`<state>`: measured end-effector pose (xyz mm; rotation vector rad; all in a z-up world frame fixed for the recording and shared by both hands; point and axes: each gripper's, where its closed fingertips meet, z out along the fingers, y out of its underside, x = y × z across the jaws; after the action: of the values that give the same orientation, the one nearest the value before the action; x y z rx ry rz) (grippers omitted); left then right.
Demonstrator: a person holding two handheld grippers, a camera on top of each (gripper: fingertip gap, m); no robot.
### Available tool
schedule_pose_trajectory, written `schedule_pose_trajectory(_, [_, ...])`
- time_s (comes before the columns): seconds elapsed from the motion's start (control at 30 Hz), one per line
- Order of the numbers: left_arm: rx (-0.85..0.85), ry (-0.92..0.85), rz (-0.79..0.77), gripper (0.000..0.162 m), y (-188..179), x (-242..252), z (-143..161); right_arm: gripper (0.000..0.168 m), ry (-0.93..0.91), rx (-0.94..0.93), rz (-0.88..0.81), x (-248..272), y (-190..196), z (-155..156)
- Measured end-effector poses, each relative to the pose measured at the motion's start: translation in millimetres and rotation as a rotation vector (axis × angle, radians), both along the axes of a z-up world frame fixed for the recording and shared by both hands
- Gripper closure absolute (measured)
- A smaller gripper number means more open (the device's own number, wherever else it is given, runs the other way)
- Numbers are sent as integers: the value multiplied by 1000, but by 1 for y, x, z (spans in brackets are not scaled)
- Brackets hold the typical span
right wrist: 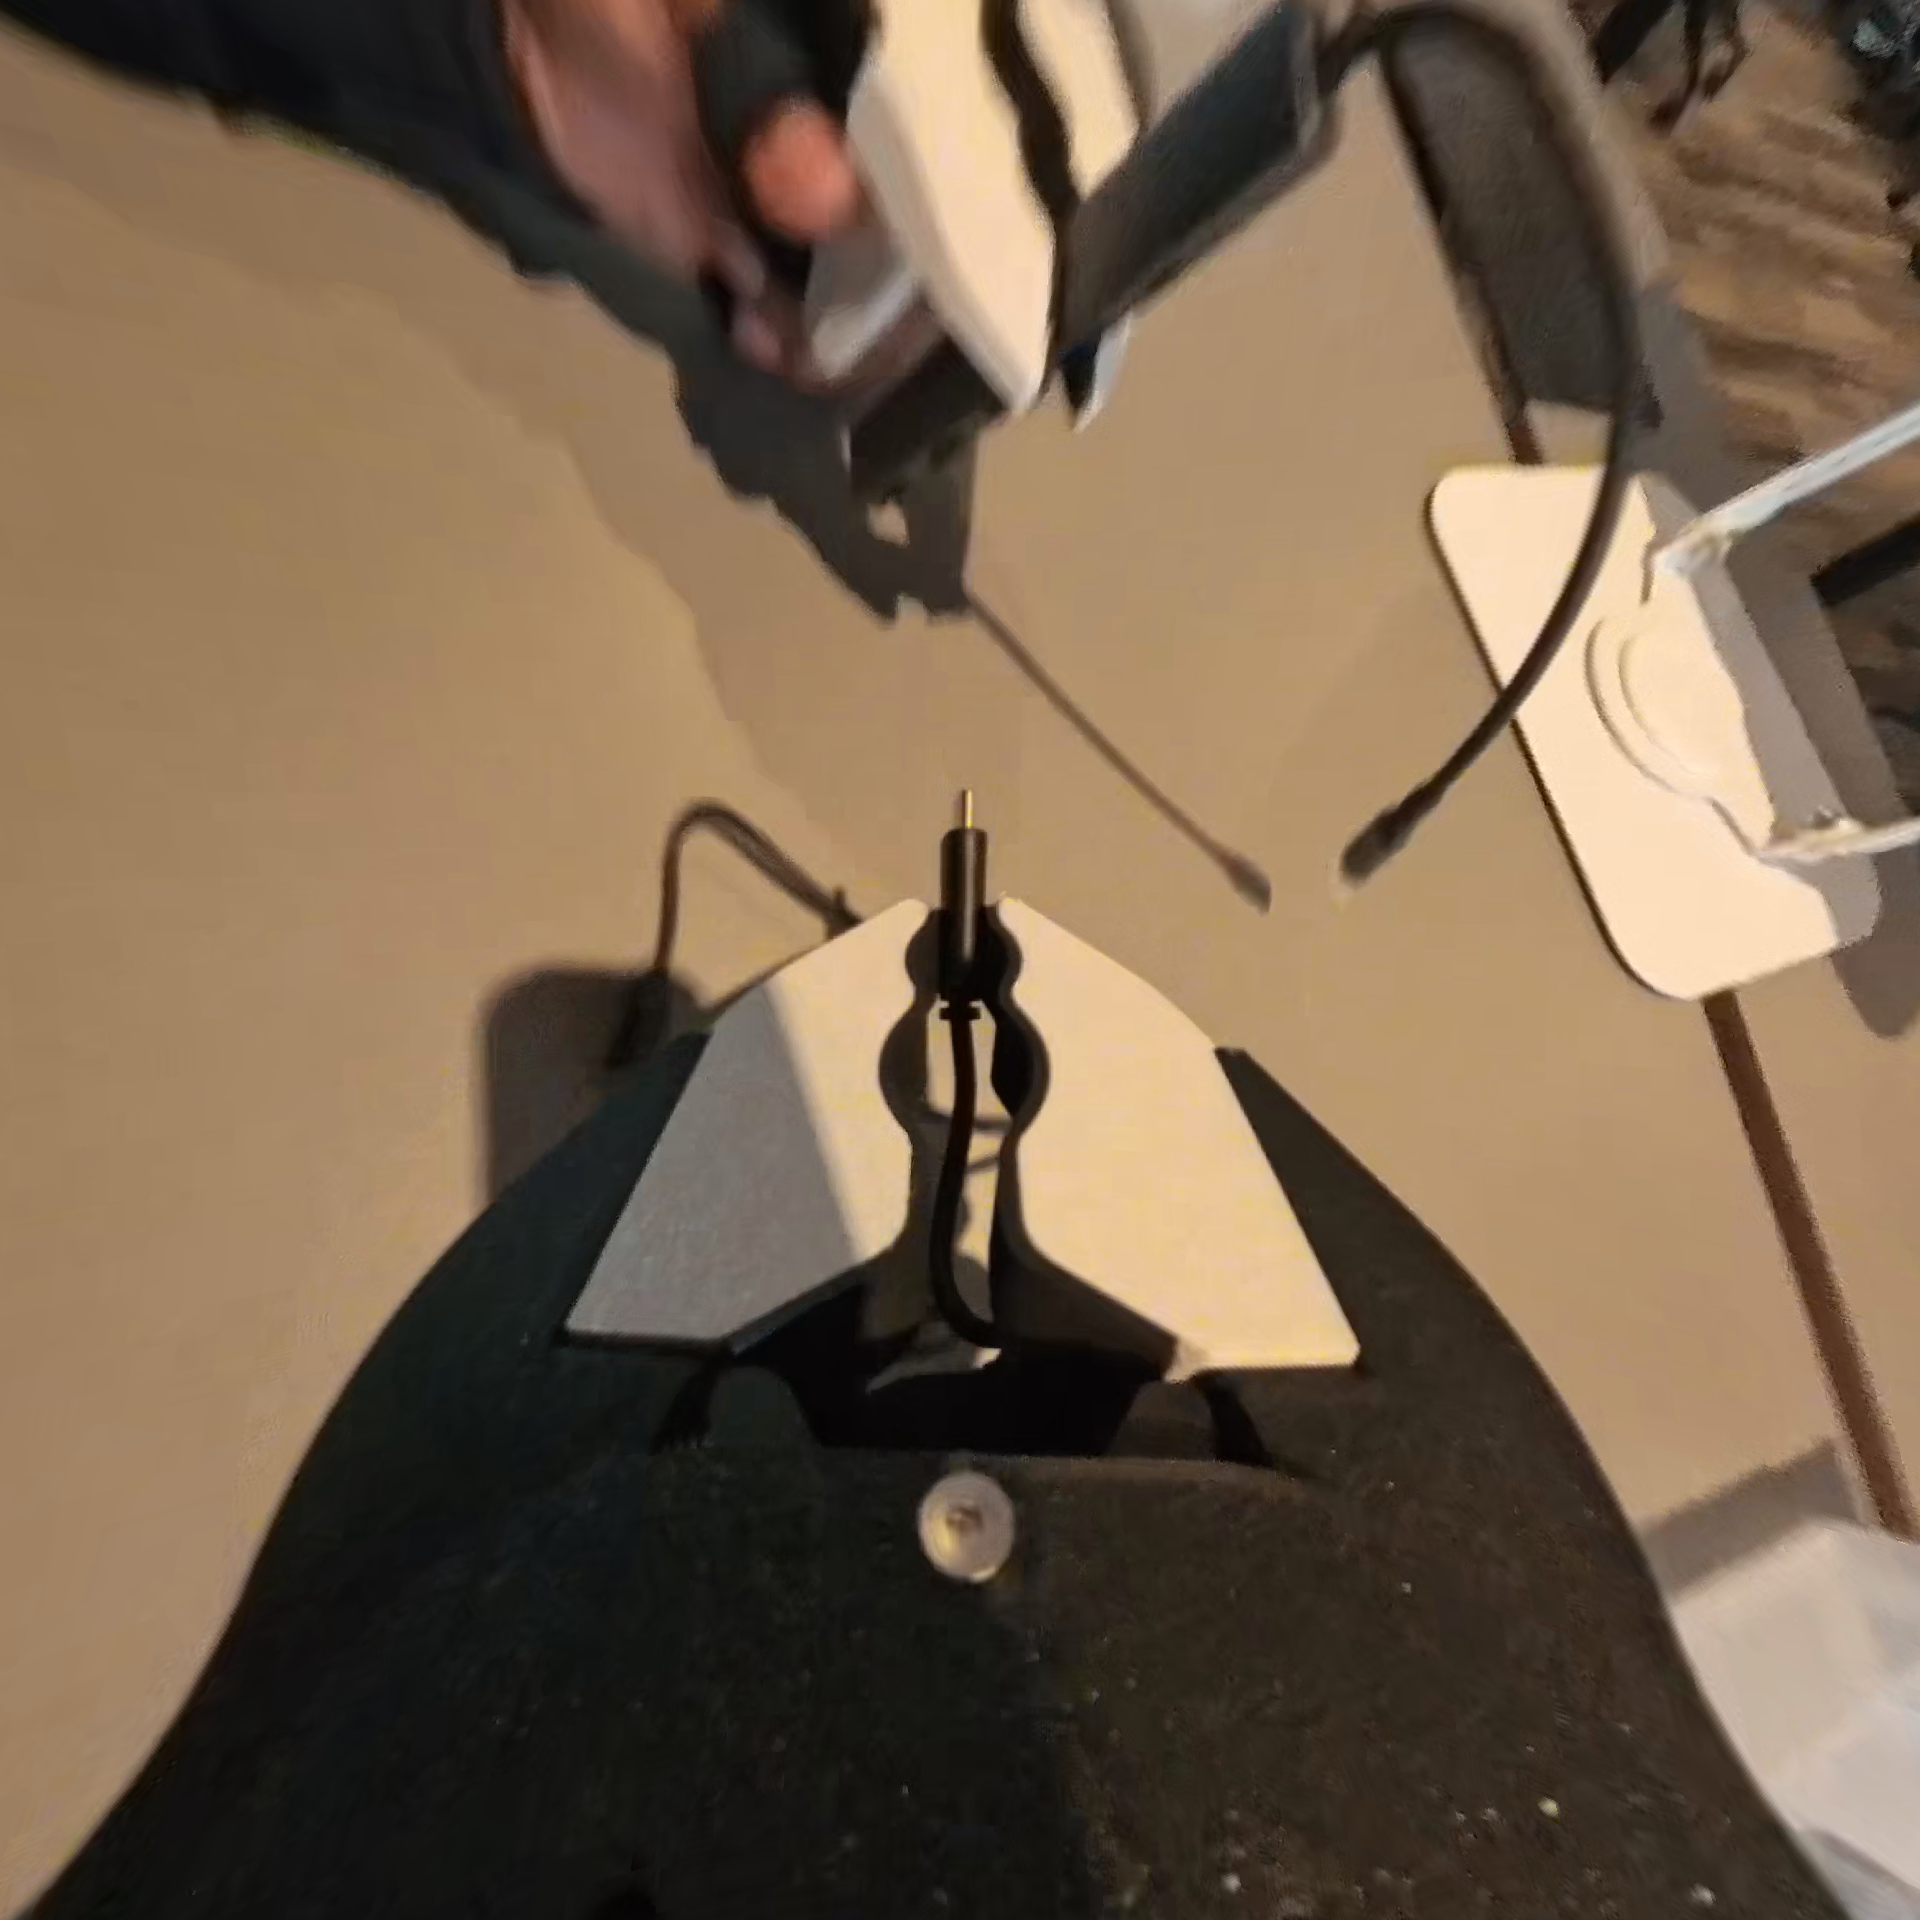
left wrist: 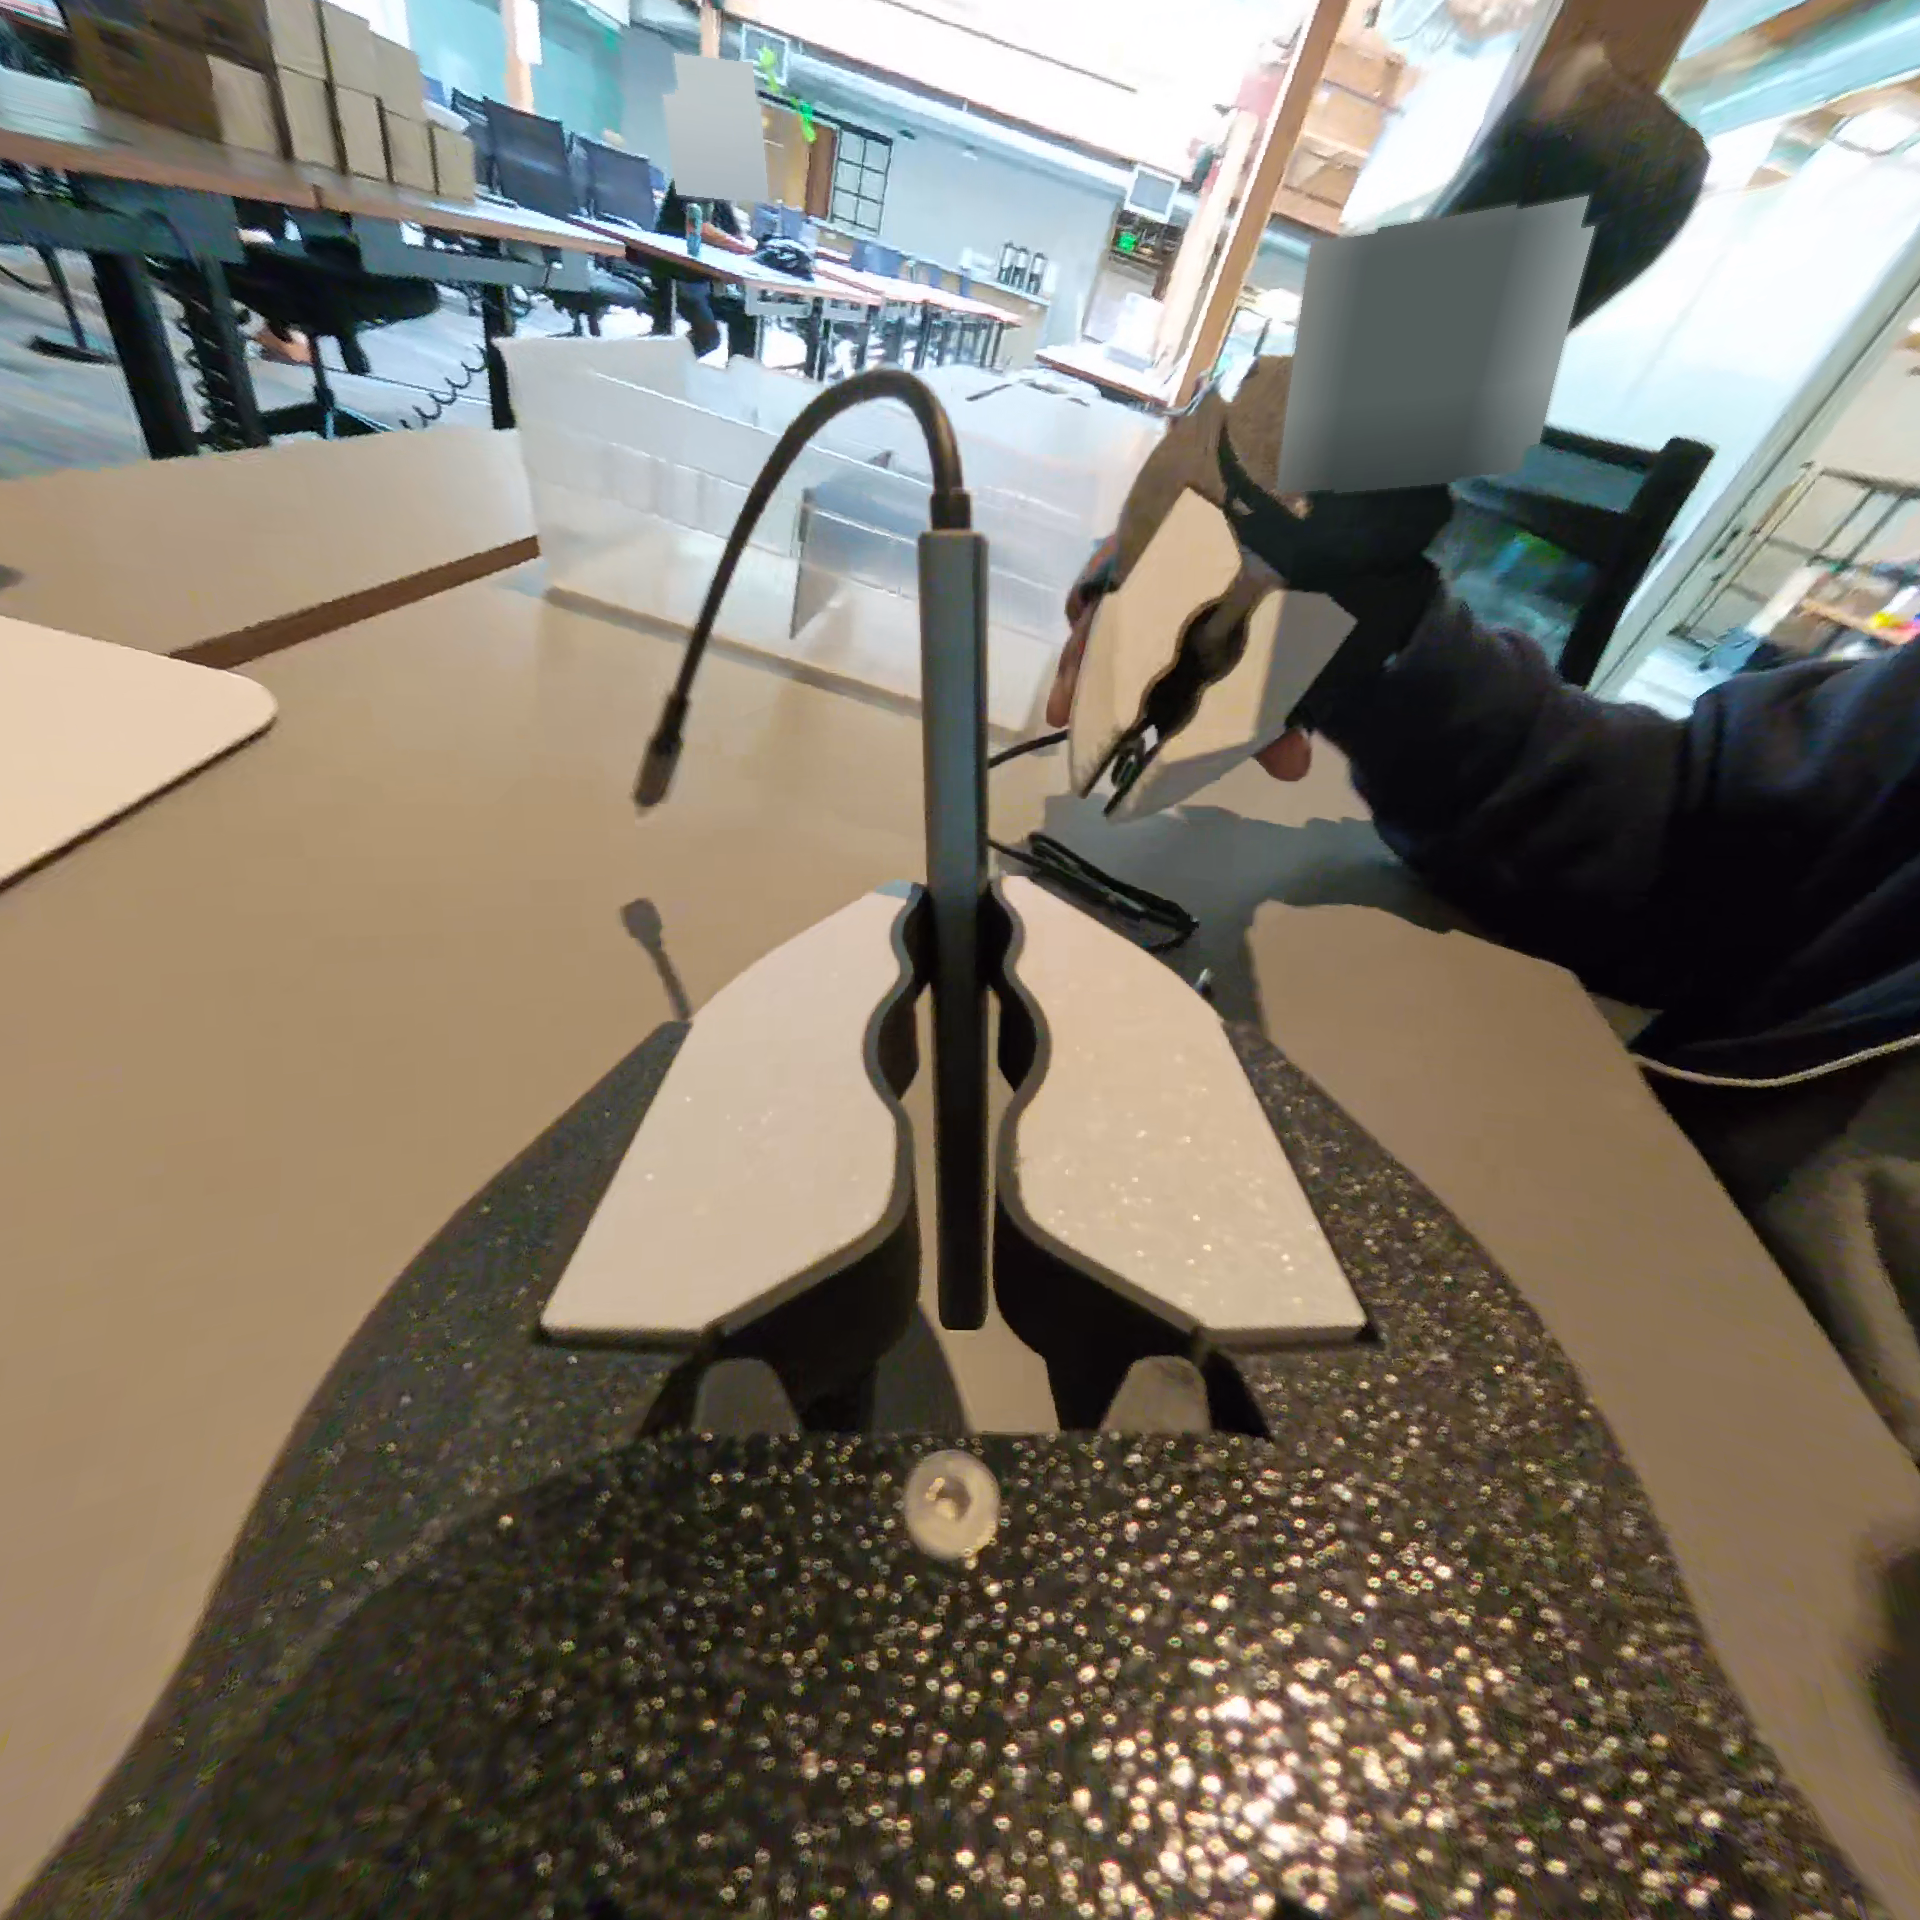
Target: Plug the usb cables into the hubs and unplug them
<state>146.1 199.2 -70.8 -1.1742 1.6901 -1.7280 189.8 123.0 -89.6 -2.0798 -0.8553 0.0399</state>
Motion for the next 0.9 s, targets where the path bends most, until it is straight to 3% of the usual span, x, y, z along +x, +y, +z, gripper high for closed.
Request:
schedule_pose_trajectory(0.1, [32,14,9,152,1,0,-4,162,-193,-94,-8,15,-12,-20])
schedule_pose_trajectory(0.2, [55,17,14,152,0,1,-5,162,-278,-87,-19,21,-14,-19])
schedule_pose_trajectory(0.43, [80,17,26,153,0,2,-7,162,-272,147,-143,46,-13,47])
schedule_pose_trajectory(0.6, [74,18,39,152,2,3,-7,162,-310,356,-251,70,-23,124])
schedule_pose_trajectory(0.9, [80,24,45,153,2,3,-8,162,-506,674,-417,108,-39,313])
